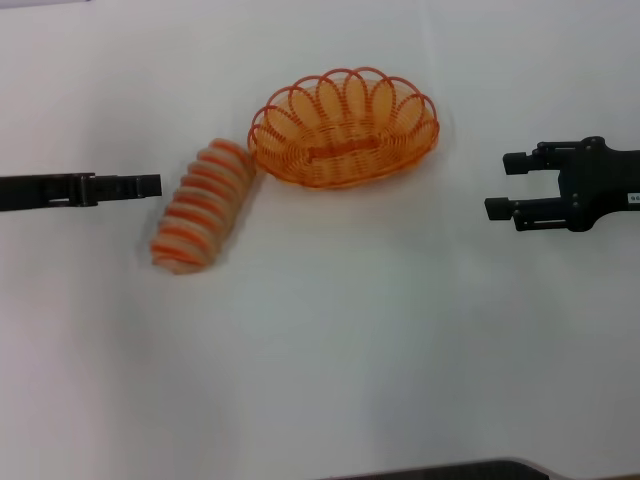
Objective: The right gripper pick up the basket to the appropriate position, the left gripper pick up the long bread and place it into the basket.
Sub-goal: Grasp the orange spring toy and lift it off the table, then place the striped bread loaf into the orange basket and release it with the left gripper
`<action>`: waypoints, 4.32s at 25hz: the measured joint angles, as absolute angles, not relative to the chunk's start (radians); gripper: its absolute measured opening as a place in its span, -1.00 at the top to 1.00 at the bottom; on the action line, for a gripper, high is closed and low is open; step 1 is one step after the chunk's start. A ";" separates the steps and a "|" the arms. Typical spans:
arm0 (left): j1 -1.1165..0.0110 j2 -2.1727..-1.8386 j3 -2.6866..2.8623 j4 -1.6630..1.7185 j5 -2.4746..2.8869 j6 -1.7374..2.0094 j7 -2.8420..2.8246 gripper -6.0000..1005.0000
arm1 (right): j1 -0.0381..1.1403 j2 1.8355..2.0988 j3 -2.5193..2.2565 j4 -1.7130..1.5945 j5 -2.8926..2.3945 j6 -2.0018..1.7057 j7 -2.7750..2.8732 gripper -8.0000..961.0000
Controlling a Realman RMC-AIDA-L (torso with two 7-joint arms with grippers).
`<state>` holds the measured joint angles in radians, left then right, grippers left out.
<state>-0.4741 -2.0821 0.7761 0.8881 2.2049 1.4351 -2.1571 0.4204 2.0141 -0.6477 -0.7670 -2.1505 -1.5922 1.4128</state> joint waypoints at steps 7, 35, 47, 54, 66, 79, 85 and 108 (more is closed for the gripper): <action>-0.537 -2.102 0.832 1.045 2.370 1.504 -2.285 -0.67 | 0.436 2.014 -0.647 -0.767 -2.151 -1.565 1.419 -0.60; -0.661 -2.163 1.168 1.211 2.656 1.530 -2.638 -0.67 | 0.454 2.014 -0.635 -0.804 -2.155 -1.523 1.455 -0.60; -0.643 -2.164 1.287 1.193 2.677 1.472 -2.646 -0.67 | 0.459 2.014 -0.636 -0.806 -2.155 -1.515 1.479 -0.60; -0.647 -2.165 1.316 1.193 2.700 1.455 -2.675 -0.67 | 0.459 2.014 -0.636 -0.806 -2.155 -1.515 1.482 -0.60; -0.658 -2.169 1.337 1.171 2.701 1.452 -2.709 -0.67 | 0.460 2.013 -0.641 -0.805 -2.155 -1.515 1.482 -0.60; -0.669 -2.167 1.352 1.139 2.703 1.431 -2.712 -0.67 | 0.463 2.013 -0.643 -0.805 -2.155 -1.511 1.482 -0.60; -0.669 -2.168 1.383 1.138 2.756 1.416 -2.741 -0.67 | 0.467 2.014 -0.640 -0.805 -2.155 -1.511 1.482 -0.60; -0.678 -2.158 1.280 1.153 2.776 1.378 -2.738 -0.10 | 0.474 2.013 -0.637 -0.805 -2.155 -1.520 1.492 -0.60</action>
